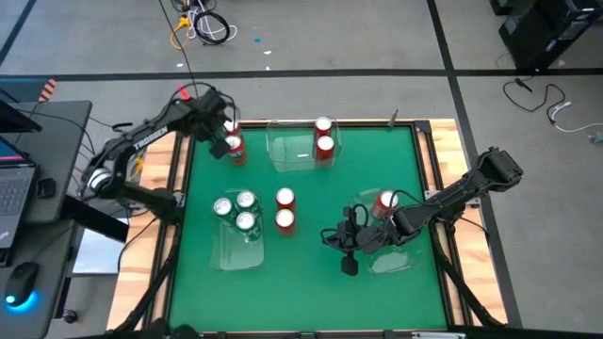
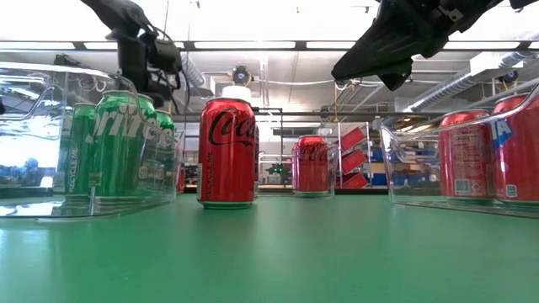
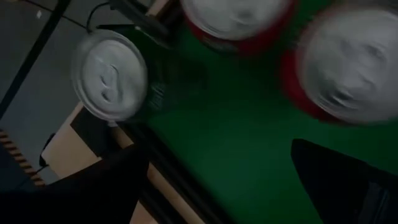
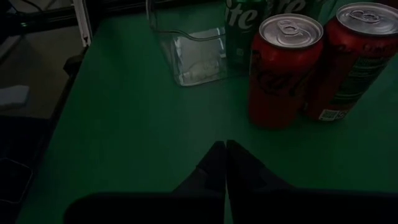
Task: Sort soda cans
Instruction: Put the green soda can into the middle left transparent bin
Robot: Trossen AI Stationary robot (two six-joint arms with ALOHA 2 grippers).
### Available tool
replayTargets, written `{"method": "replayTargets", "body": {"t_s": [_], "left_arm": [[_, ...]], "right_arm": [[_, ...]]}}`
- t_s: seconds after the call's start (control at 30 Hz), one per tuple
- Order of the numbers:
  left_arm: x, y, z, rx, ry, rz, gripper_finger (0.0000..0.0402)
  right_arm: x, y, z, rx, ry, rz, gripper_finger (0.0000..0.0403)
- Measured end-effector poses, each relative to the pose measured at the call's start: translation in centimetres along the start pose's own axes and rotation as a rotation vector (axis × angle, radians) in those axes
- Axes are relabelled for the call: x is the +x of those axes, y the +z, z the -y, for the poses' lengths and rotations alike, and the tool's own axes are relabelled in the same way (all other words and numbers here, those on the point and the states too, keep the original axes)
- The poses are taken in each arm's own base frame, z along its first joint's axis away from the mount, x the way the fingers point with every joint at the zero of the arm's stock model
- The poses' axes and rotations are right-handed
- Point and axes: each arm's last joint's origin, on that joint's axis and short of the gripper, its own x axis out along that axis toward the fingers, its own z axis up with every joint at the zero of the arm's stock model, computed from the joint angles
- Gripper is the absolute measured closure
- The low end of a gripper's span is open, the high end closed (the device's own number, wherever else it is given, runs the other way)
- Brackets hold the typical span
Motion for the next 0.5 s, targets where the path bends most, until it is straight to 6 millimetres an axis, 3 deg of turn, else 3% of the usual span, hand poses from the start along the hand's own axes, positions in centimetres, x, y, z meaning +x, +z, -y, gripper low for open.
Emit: {"method": "replayTargets", "body": {"t_s": [0.13, 0.37, 0.5], "left_arm": [[0.6, 0.8, -0.9, -0.028, 0.008, -0.013, 0.0010], [-0.3, 2.4, -2.9, -0.086, 0.031, 0.022, 0.0010], [0.5, 3.1, -4.3, -0.139, 0.007, -0.017, 0.0010]], "right_arm": [[0.0, 0.0, 0.0, 0.000, 0.000, 0.000, 0.0402], [0.0, 0.0, 0.0, 0.000, 0.000, 0.000, 0.0402], [0.0, 0.0, 0.0, 0.003, 0.000, 0.000, 0.0401]]}}
